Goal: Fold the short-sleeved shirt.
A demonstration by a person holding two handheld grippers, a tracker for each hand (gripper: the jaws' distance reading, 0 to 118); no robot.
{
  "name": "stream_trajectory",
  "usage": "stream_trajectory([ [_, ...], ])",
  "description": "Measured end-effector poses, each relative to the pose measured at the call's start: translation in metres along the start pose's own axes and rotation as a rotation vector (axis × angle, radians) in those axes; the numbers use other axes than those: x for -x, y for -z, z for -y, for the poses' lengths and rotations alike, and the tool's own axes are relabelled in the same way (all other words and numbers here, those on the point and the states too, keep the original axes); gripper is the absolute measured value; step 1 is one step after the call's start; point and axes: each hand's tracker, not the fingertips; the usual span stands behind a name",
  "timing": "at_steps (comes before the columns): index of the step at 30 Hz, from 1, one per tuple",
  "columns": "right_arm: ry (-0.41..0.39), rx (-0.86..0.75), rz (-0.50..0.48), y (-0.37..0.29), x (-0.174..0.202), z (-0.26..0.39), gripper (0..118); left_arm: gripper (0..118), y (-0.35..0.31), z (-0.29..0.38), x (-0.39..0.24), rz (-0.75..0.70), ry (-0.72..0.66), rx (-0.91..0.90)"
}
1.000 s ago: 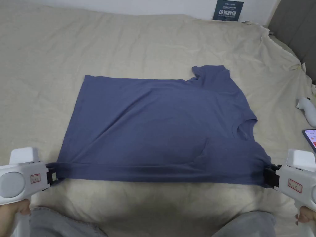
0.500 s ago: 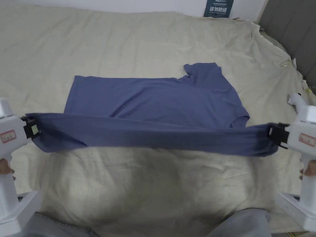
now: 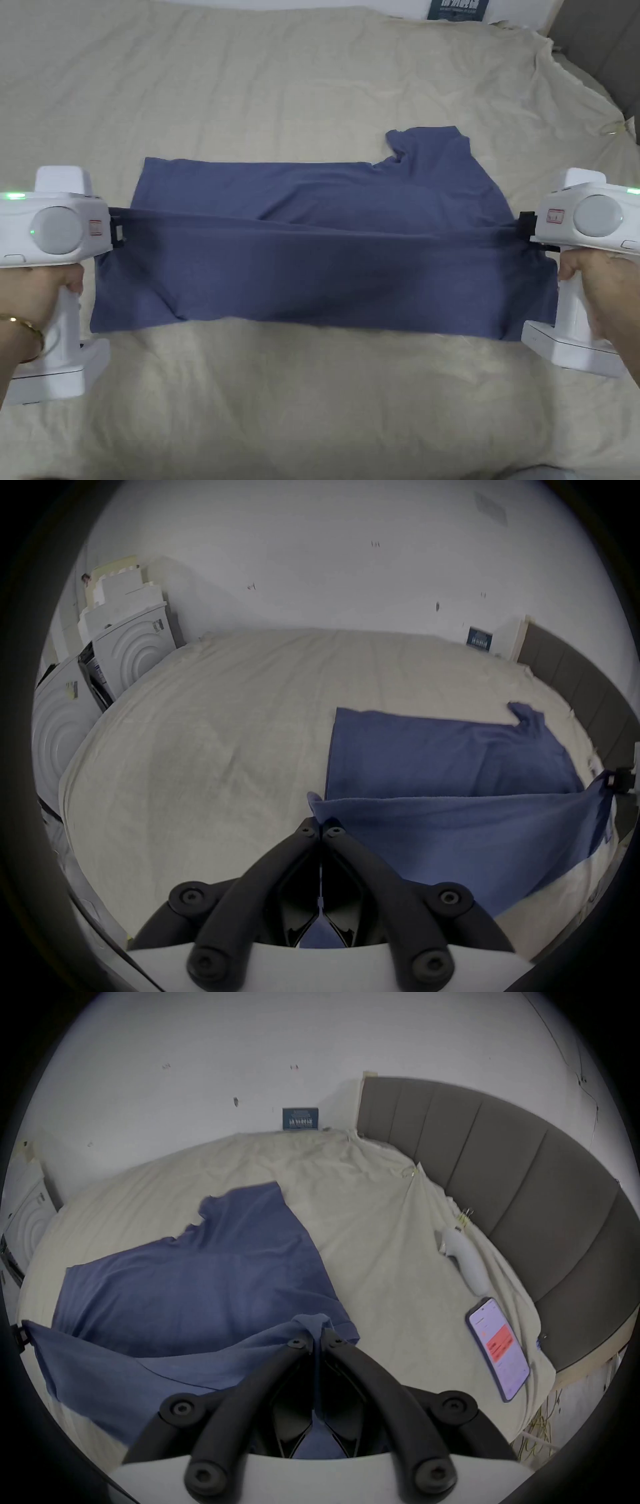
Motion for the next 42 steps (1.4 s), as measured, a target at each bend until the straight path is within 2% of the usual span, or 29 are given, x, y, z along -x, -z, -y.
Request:
stream_trajectory([
  [5, 0.077, 0.086, 0.013, 0.045, 0.004, 0.003, 1, 3, 0.05, -0.005, -0.019, -0.042, 0.048, 0.079],
  [7, 0.092, 0.108, 0.023, 0.055, 0.004, 0.005, 2, 21, 0.061, -0.004, -0.026, -0.069, 0.067, 0.098],
  [8, 0.092, 0.113, 0.027, 0.058, 0.004, 0.006, 4, 35, 0.065, -0.003, -0.025, -0.079, 0.072, 0.101],
  [9, 0.092, 0.118, 0.028, 0.06, 0.004, 0.007, 20, 58, 0.067, -0.002, -0.026, -0.092, 0.072, 0.103],
  [12, 0.089, 0.125, 0.02, 0.055, 0.002, 0.004, 99, 98, 0.065, -0.007, -0.016, -0.101, 0.043, 0.127],
  [13, 0.084, 0.106, 0.017, 0.048, 0.001, 0.002, 104, 105, 0.058, -0.011, -0.011, -0.104, 0.011, 0.12],
  [14, 0.079, 0.05, 0.014, 0.039, 0.0, -0.001, 104, 109, 0.052, -0.014, -0.007, -0.109, -0.02, 0.093],
  [21, -0.006, -0.251, -0.01, -0.066, -0.013, -0.012, 104, 110, -0.043, -0.02, 0.021, -0.057, -0.166, -0.214],
  [24, 0.0, -0.375, -0.053, -0.115, -0.018, 0.009, 108, 111, -0.081, -0.001, 0.02, -0.033, -0.175, -0.321],
  [30, -0.011, -0.497, -0.072, -0.171, -0.016, 0.073, 109, 107, -0.133, 0.054, 0.009, -0.003, -0.11, -0.449],
  [32, -0.026, -0.517, -0.082, -0.181, -0.016, 0.094, 107, 92, -0.144, 0.072, 0.004, 0.007, -0.077, -0.464],
  [33, -0.025, -0.523, -0.085, -0.185, -0.015, 0.104, 102, 80, -0.148, 0.08, 0.002, 0.015, -0.058, -0.469],
  [35, -0.019, -0.532, -0.109, -0.192, -0.016, 0.12, 84, 49, -0.155, 0.094, -0.003, 0.004, -0.017, -0.48],
  [37, 0.001, -0.532, -0.114, -0.198, -0.015, 0.134, 50, 22, -0.157, 0.104, -0.005, 0.004, 0.006, -0.479],
  [38, 0.006, -0.528, -0.125, -0.199, -0.016, 0.138, 34, 13, -0.158, 0.107, -0.005, 0.01, 0.003, -0.479],
  [39, 0.02, -0.516, -0.135, -0.199, -0.017, 0.141, 11, 6, -0.159, 0.11, -0.004, 0.024, -0.006, -0.474],
  [40, 0.04, -0.509, -0.145, -0.2, -0.018, 0.145, 0, 0, -0.16, 0.112, -0.002, 0.037, -0.023, -0.469],
  [42, 0.062, -0.499, -0.15, -0.2, -0.019, 0.15, 0, 0, -0.16, 0.117, -0.001, 0.048, -0.044, -0.463],
])
